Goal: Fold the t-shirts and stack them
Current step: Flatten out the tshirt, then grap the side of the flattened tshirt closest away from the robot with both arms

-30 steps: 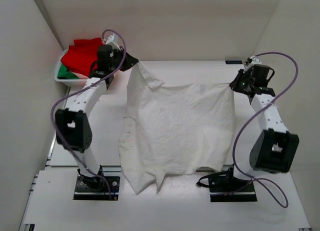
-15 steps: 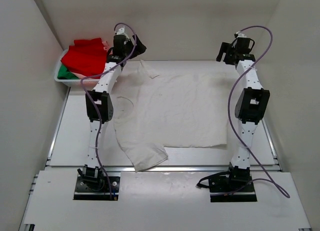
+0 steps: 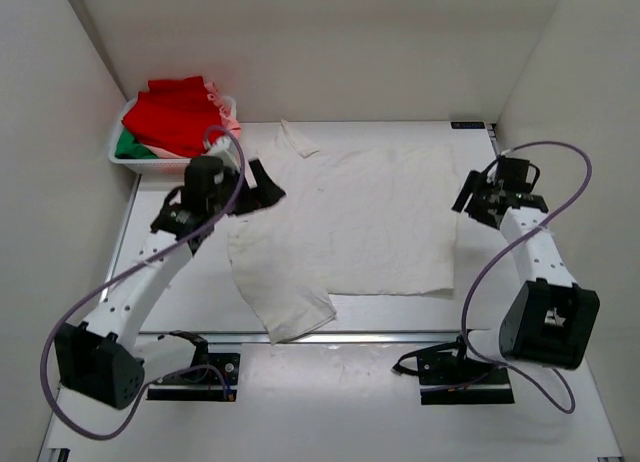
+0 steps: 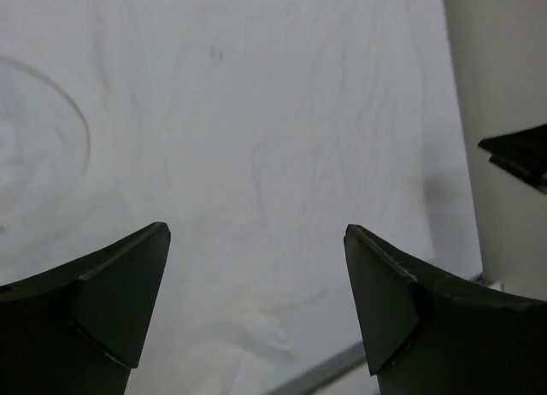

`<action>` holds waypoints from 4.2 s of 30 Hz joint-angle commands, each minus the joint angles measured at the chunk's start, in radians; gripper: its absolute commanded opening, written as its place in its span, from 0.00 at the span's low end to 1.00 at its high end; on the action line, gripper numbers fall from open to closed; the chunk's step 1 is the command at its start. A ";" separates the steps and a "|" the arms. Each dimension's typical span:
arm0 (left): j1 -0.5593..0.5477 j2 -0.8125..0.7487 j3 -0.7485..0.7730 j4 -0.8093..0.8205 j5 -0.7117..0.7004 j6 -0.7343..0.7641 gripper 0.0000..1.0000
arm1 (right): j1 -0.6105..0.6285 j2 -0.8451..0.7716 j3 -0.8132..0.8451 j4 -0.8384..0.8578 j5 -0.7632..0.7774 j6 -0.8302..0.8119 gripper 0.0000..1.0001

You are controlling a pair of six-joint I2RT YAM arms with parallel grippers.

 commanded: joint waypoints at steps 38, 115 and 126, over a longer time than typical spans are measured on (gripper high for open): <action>-0.440 -0.232 -0.552 -0.206 -0.022 -0.354 0.00 | 0.016 -0.349 -0.417 -0.246 0.113 0.191 0.50; 0.040 -0.479 -0.455 -0.199 -0.173 -0.214 0.00 | 0.635 -0.059 -0.370 -0.002 -0.096 0.458 0.19; 0.049 -0.479 -0.461 -0.198 -0.168 -0.214 0.00 | 0.582 -0.132 -0.413 -0.044 -0.149 0.430 0.02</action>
